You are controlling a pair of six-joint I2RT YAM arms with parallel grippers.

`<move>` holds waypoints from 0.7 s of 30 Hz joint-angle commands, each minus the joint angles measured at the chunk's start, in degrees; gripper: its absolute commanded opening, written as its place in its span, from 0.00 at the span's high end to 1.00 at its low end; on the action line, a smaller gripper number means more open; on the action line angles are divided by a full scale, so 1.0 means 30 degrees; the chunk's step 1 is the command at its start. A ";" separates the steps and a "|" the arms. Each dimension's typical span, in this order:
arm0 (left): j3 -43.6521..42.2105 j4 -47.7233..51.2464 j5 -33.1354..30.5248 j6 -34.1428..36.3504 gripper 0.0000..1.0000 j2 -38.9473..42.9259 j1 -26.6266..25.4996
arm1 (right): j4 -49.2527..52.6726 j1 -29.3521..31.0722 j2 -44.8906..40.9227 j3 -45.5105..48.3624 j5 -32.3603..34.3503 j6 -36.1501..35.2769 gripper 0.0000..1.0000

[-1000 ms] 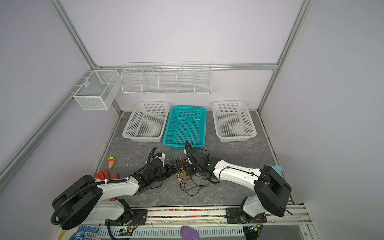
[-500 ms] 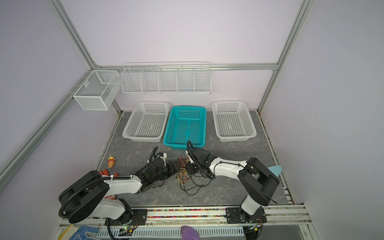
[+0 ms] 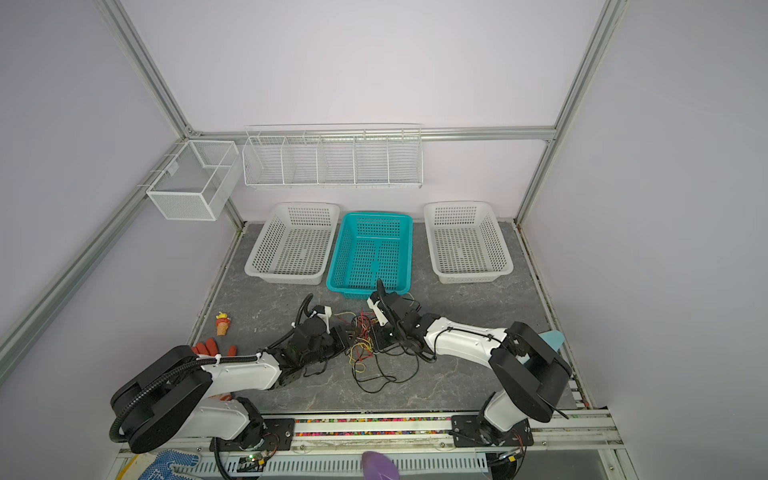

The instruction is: Untangle the cables

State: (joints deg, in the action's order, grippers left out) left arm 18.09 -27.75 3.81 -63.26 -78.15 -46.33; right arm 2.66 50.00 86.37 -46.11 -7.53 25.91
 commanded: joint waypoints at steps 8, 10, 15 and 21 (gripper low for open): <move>0.0240 0.4075 -0.1323 0.1178 0.94 0.3256 -0.0069 | 0.3126 0.0126 -0.4700 0.0218 0.1024 -0.0924 0.93; 0.0233 0.4924 -0.1693 0.1333 1.00 0.3987 -0.0085 | 0.3788 0.0107 -0.5469 0.0097 0.1232 -0.1073 0.93; -0.0035 0.6552 -0.2973 0.1393 1.00 0.5777 -0.0070 | 0.5300 -0.0014 -0.7201 -0.0163 0.1974 -0.1390 0.93; -0.0085 0.8047 -0.3791 0.1941 1.00 0.8054 -0.0027 | 0.6088 -0.0419 -0.8994 -0.0133 0.1751 -0.1221 0.93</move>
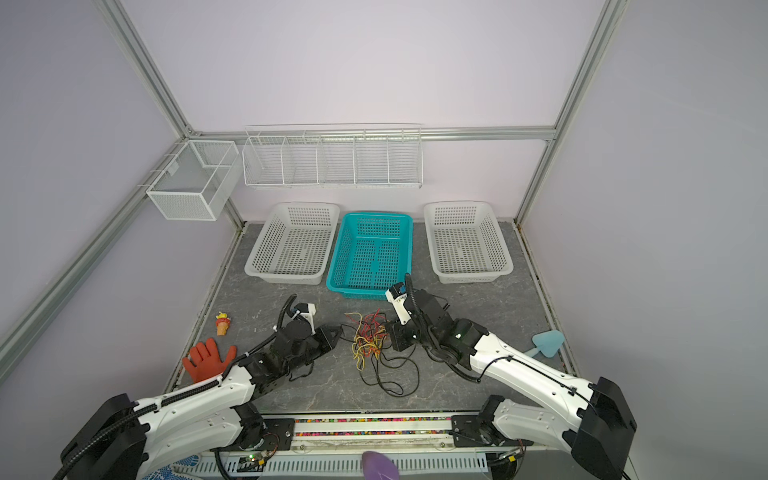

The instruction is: Untangle the cables

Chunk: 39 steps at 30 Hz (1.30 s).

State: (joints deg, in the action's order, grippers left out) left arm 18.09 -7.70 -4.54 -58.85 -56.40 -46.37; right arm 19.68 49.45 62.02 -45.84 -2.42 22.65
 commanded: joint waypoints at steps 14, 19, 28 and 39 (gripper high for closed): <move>-0.0120 -0.0372 0.2392 0.0498 0.49 0.3448 -0.0012 | -0.2480 -0.0831 -0.2682 0.0172 -0.4450 0.0500 0.93; -0.0113 -0.1333 0.4427 0.0705 0.31 0.3902 -0.0042 | -0.2284 -0.1061 -0.1982 -0.0546 -0.4454 0.0497 0.93; -0.0477 -0.2588 0.6219 0.1487 0.29 0.3106 -0.0115 | -0.2054 -0.1223 -0.0893 -0.2119 -0.4761 0.0630 0.93; -0.0872 -0.3537 0.6961 0.2139 0.31 0.2384 -0.0572 | -0.1582 -0.1279 0.0306 -0.3243 -0.4981 0.0681 0.93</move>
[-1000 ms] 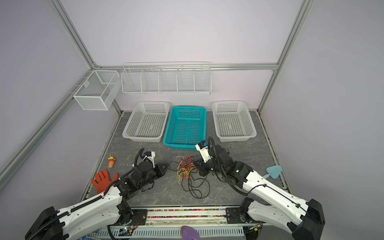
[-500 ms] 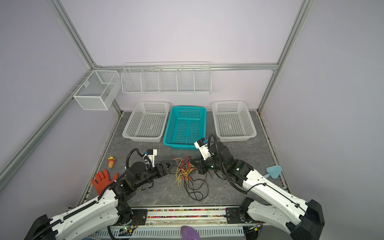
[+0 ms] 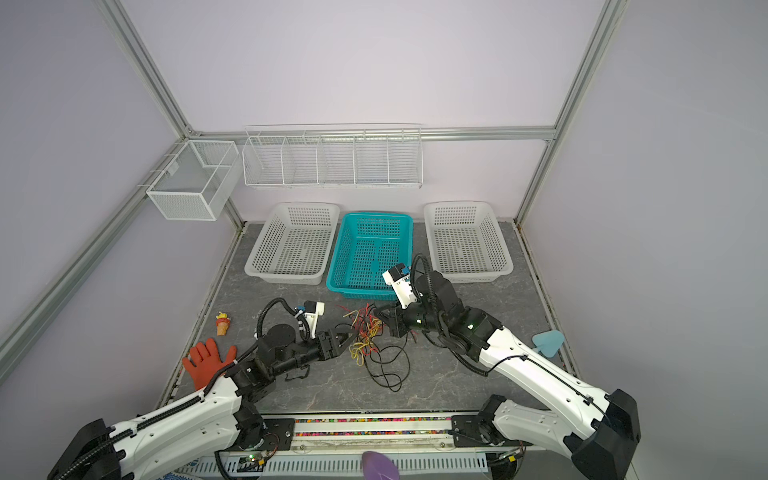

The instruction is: Untangle the cables

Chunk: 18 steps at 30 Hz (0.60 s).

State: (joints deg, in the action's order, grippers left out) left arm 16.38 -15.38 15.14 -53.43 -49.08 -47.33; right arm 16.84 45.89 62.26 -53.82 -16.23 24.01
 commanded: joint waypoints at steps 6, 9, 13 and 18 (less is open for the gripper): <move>-0.0363 -0.1027 0.0244 0.0493 0.33 -0.0384 -0.0444 | -0.0654 -0.0084 0.0604 -0.0705 -0.0673 0.0286 0.94; -0.0473 -0.1213 0.0126 0.0493 0.34 -0.0919 -0.0475 | -0.0641 -0.0091 0.0405 -0.0830 -0.0894 0.0310 0.93; -0.0484 -0.1338 -0.0172 0.0591 0.36 -0.1288 -0.0503 | -0.0103 -0.0106 -0.0050 -0.1302 -0.0772 0.0032 0.93; -0.0277 -0.1203 -0.0783 0.0907 0.41 -0.2274 -0.0482 | 0.0311 -0.0097 -0.0445 -0.1676 -0.1276 -0.0122 0.93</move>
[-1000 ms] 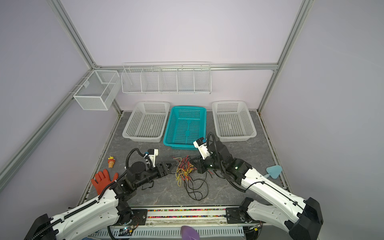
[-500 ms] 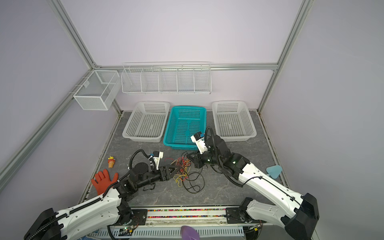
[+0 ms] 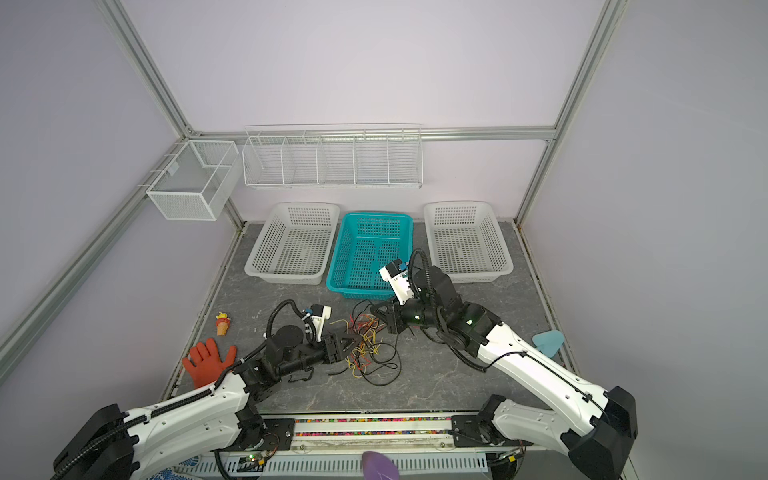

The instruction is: Untangle the cables

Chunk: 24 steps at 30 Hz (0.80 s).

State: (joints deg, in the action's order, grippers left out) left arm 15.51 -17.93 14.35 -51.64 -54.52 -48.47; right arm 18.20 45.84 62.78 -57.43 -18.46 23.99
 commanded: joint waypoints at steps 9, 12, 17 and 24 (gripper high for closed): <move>0.0159 -0.0833 -0.0820 0.0218 0.62 -0.1061 -0.0105 | -0.0319 -0.0076 -0.0793 0.1501 0.0216 0.0141 0.90; 0.0230 -0.0404 -0.1072 0.0254 0.67 -0.0673 -0.0110 | -0.0723 -0.0077 -0.0232 0.2235 0.0407 0.0265 0.88; 0.0082 -0.0405 -0.1318 0.0149 0.73 -0.0443 -0.0105 | -0.1586 -0.0088 0.1260 0.3137 -0.0055 0.0542 0.83; -0.0073 -0.0288 -0.1614 -0.0001 0.88 -0.0127 -0.0119 | -0.1856 -0.0077 0.2243 0.3522 -0.0070 0.0651 0.73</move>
State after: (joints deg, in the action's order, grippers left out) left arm 15.51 -18.98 10.92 -51.53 -56.14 -48.51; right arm 15.03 45.82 69.49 -47.88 -18.28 25.52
